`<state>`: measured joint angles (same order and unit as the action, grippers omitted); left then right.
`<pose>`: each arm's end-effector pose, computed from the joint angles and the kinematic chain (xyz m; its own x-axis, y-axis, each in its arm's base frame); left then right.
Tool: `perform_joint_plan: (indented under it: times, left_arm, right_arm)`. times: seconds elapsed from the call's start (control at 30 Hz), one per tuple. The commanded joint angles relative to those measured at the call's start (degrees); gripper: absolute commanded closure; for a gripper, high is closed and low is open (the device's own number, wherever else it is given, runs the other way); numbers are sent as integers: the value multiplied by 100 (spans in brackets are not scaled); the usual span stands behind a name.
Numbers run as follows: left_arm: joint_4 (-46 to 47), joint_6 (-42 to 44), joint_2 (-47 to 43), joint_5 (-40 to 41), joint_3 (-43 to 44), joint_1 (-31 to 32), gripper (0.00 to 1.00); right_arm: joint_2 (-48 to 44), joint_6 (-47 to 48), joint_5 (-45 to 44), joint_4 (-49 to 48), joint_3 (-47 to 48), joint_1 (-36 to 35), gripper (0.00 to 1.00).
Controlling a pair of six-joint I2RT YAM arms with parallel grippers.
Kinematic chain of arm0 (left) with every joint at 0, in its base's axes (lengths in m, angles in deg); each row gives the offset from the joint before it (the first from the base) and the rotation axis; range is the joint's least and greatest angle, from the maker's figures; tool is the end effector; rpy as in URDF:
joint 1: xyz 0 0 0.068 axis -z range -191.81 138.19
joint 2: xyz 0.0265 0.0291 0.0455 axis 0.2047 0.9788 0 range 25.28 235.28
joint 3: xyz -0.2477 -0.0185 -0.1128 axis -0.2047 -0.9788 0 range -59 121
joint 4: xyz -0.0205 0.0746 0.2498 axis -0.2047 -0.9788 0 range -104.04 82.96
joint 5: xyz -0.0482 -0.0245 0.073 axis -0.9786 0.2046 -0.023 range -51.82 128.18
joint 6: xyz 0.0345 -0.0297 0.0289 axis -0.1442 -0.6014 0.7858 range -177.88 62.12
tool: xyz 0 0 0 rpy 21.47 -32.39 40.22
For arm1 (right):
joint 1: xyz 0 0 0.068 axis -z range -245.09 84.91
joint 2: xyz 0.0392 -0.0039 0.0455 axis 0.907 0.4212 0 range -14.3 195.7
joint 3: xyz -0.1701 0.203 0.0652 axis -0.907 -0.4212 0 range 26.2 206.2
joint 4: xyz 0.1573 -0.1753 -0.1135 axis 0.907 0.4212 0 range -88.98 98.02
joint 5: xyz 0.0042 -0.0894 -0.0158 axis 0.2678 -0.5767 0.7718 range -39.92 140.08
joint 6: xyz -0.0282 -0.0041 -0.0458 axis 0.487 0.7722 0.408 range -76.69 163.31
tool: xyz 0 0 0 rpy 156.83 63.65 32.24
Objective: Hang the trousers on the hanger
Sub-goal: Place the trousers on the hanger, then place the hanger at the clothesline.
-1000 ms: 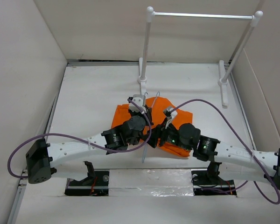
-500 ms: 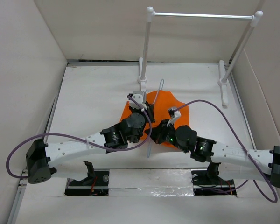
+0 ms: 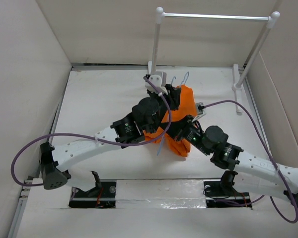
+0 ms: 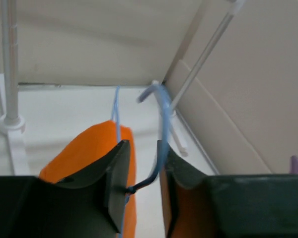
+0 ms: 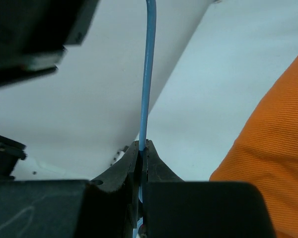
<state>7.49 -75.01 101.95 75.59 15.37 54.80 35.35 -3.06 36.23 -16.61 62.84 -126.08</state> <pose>0.1415 -0.2724 0.4422 -0.0649 -0.4392 -0.8961 0.4962 0.7648 -0.4108 0.1090 0.1792 0.3266 -0.5039 0.5404 -0.6738 -0.5343 0.4178 0.7348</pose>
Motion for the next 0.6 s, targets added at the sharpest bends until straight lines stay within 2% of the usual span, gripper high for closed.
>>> perform_joint_plan:
  times: [0.0, 0.13, 0.17, 0.27, 0.37, 0.57]
  left_arm:
    - [341, 78, 103, -637, 841, -139, 72]
    - [-63, 192, 428, -884, 1641, -271, 56]
    - [-186, 244, 507, -989, 1860, -323, 48]
    - [-423, 192, 569, -1287, 2116, -526, 37]
    - [-529, 131, 447, -1508, 2100, -710, 33]
    - [-486, 192, 17, -1324, 1601, -711, 32]
  right_arm:
    - [-78, -345, 1145, -1049, 501, 638, 100]
    - [-87, -899, 1849, -1427, 519, 1385, 100]
    - [-104, -1013, 2077, -1454, 554, 1536, 100]
    - [-175, -1111, 2315, -1305, 791, 2142, 100]
    - [-79, -1085, 2630, -1138, 1115, 2739, 100]
    - [632, -1146, 3633, -1182, 1819, 3760, 100]
